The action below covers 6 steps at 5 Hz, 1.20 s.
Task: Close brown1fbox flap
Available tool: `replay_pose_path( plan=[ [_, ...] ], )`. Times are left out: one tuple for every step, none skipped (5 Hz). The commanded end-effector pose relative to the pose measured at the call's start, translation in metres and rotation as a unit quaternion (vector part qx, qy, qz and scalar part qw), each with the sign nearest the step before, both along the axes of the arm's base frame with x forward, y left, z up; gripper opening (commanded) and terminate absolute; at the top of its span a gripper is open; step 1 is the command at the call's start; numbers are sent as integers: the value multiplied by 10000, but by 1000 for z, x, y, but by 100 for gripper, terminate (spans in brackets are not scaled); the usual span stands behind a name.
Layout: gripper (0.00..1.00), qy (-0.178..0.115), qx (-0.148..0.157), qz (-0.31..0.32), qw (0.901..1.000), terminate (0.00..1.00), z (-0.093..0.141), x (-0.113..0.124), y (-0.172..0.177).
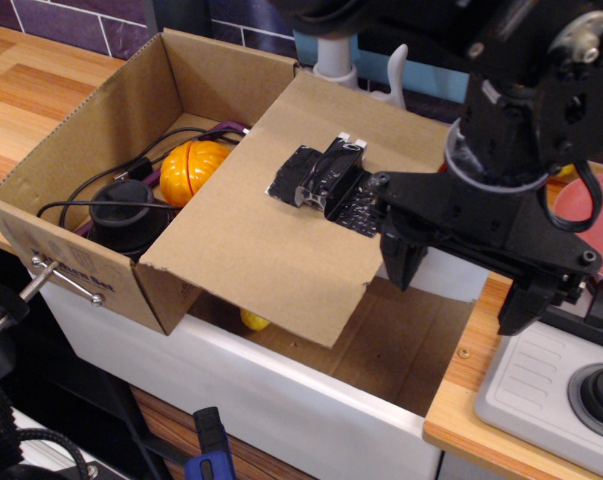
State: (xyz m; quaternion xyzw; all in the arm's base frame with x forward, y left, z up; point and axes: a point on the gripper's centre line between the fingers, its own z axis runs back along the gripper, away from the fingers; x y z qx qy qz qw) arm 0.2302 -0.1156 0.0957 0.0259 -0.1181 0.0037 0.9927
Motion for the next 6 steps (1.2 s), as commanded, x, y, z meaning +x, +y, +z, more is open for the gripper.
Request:
replay_pose_path(
  plan=[
    [100,0,0,0,10000,0,0,0,0],
    [100,-16,-22,-62,10000,0,-8,-3,-7],
    [100,-13,50,-151,9999,0,-18,-5,-11],
    [100,-105,208,-147,9996,0,-33,-7,-9],
    [100,-180,340,-161,9991,0,-44,-8,-3],
    [100,-159,343,-181,9991,0,-54,-8,2]
  ],
)
